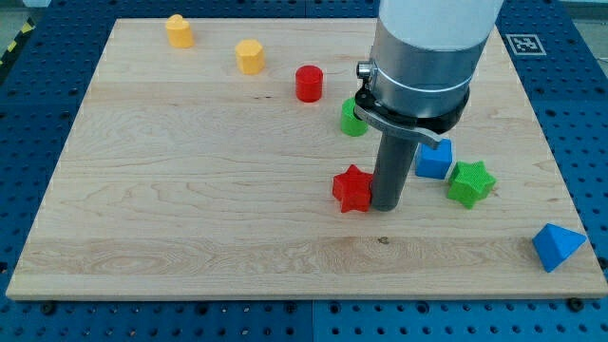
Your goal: Move the green star diagonally to the top left side of the blue triangle
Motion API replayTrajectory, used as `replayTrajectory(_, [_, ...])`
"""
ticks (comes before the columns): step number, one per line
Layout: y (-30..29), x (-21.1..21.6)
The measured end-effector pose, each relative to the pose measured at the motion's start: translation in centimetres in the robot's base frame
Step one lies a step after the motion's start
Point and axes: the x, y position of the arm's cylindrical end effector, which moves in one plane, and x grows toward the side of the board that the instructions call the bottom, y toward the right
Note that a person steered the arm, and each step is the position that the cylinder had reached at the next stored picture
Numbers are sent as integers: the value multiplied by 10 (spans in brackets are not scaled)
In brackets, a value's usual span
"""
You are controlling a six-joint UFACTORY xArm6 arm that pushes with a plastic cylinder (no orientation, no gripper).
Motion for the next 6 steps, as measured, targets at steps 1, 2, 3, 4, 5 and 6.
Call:
replayTrajectory(1, [0, -13])
replayTrajectory(2, [23, -16])
replayTrajectory(3, [58, -16])
replayTrajectory(4, [98, -14])
replayTrajectory(5, [111, -2])
replayTrajectory(6, [100, -2])
